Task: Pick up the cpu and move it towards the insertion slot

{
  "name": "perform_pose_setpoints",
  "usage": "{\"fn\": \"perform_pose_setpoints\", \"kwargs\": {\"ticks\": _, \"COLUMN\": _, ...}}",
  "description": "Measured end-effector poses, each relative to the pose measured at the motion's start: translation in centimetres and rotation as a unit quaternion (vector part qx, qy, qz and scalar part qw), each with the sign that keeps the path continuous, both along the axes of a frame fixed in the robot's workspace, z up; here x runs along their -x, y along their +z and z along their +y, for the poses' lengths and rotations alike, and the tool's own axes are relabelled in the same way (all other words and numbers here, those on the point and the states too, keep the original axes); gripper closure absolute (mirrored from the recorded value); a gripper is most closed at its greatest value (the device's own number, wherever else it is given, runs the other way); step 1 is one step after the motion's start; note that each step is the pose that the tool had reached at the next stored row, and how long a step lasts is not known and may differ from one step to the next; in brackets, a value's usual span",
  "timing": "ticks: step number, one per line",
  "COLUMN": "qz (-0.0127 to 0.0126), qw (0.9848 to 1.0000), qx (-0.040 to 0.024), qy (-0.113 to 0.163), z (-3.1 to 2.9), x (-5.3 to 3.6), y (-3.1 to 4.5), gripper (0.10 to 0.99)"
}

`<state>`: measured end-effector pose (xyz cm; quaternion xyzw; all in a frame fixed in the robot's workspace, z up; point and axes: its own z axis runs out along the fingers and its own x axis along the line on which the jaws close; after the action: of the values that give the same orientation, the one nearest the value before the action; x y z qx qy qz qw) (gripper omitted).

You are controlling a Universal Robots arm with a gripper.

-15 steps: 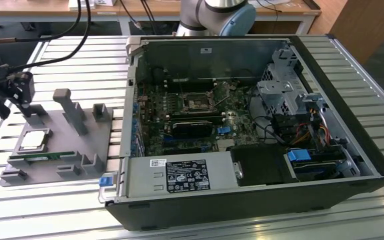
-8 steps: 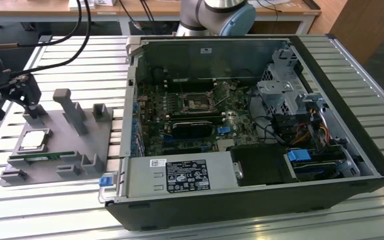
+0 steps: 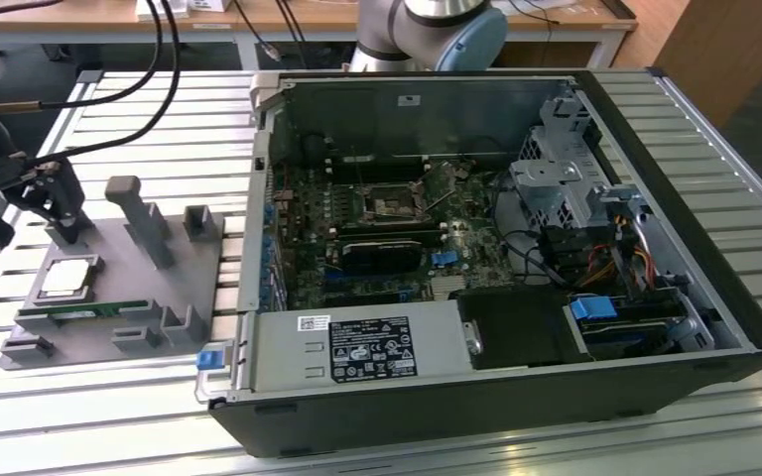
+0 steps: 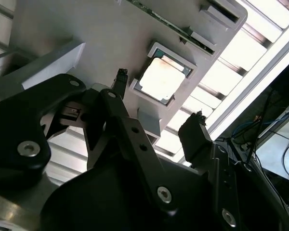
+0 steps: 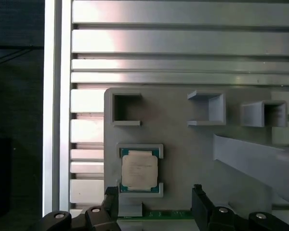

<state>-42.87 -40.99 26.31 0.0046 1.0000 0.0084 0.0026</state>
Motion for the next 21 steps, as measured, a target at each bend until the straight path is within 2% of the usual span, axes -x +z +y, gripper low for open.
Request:
{"fn": "perform_pose_setpoints", "kwargs": {"ticks": 12, "qz": 0.0, "qw": 1.0, "qx": -0.0007, "qy": 0.0, "z": 0.0, "x": 0.4, "y": -0.94, "gripper": 0.38}}
{"fn": "perform_pose_setpoints", "kwargs": {"ticks": 21, "qz": 0.0, "qw": 1.0, "qx": -0.0018, "qy": 0.0, "z": 0.0, "x": 0.55, "y": -2.37, "gripper": 0.38}}
